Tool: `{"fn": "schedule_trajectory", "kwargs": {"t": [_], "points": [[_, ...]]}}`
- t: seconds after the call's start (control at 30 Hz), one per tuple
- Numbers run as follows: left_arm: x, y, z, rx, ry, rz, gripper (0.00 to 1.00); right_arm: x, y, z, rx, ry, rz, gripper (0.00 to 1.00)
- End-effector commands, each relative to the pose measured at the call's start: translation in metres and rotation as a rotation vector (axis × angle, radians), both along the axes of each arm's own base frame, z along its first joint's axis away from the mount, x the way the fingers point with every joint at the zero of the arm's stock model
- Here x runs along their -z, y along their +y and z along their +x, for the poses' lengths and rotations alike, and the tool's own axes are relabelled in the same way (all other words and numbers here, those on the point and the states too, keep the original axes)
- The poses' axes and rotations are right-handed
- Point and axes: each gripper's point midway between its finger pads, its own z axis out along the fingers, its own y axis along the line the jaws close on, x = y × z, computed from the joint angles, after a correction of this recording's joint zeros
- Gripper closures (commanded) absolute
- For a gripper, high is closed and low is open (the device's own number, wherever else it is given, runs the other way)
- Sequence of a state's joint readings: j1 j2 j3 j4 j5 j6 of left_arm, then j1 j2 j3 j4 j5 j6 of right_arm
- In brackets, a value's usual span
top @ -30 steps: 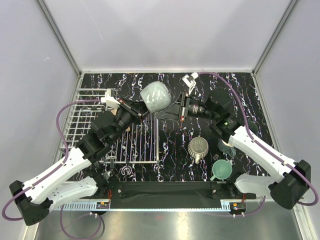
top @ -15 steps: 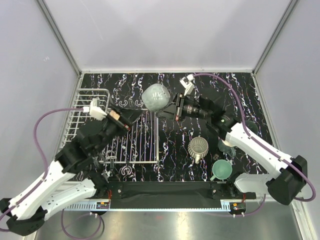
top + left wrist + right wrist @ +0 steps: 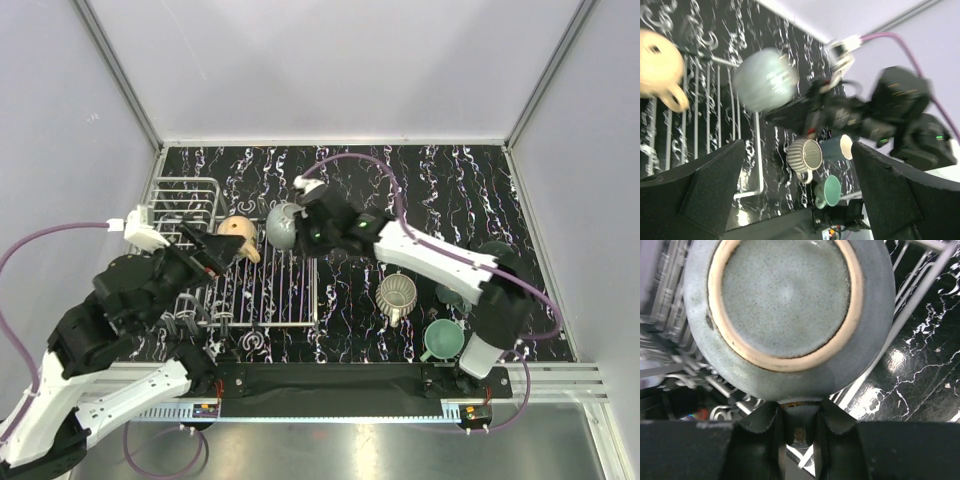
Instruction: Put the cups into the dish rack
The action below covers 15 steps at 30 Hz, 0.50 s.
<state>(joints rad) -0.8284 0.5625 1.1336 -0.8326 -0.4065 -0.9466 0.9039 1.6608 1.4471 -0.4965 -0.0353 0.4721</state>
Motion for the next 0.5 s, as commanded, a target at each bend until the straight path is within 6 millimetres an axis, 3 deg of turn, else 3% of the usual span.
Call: {"fn": "schedule_trajectory", "kwargs": {"t": [0.0,0.1,0.4,0.47], "points": [[-0.014,0.032,-0.005,-0.068,-0.077,0.068,0.06,-0.021,0.023,0.022,0.044,-0.177,-0.057,1.0],[-0.018,0.035,-0.008,-0.063,-0.103,0.053,0.06,-0.002,0.031,0.029,0.08,-0.182,-0.118,1.0],[-0.015,0.03,-0.011,-0.027,-0.11,0.065,0.06,0.027,0.047,0.048,0.11,-0.215,-0.207,1.0],[-0.015,0.029,-0.011,-0.024,-0.117,0.059,0.06,0.026,0.053,0.052,0.116,-0.225,-0.199,1.0]]}}
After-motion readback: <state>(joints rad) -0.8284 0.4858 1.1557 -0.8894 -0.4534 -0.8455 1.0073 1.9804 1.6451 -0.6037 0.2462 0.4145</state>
